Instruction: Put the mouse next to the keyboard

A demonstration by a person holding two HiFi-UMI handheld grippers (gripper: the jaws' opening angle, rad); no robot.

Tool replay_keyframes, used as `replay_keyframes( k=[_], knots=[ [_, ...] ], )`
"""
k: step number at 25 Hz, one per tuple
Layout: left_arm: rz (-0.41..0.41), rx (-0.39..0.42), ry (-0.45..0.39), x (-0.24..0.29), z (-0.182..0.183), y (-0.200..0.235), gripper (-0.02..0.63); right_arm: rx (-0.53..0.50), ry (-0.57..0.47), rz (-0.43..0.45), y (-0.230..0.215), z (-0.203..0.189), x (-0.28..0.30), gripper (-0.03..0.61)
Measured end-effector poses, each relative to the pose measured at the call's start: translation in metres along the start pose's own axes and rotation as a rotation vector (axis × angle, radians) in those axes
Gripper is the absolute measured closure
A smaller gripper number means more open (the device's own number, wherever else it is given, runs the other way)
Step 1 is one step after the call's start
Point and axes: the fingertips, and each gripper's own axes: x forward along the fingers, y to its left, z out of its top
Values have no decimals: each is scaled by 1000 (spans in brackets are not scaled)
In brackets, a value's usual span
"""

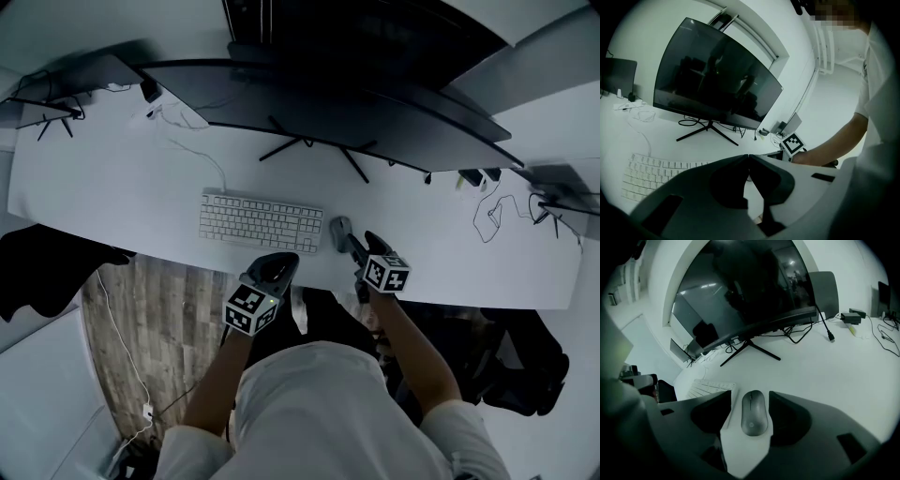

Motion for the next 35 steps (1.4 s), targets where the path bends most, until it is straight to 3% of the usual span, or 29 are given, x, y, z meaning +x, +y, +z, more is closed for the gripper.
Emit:
replay_keyframes(
  k=[8,18,35],
  knots=[
    [3,34,-4,-9,4,0,596,-50,-31,23,10,14,-26,419],
    [-17,81,4,-21,16,10,595,-81,-56,-7,24,21,-52,480],
    [-74,147,-12,-37,64,27,597,-95,-245,-104,32,82,-115,499]
  ],
)
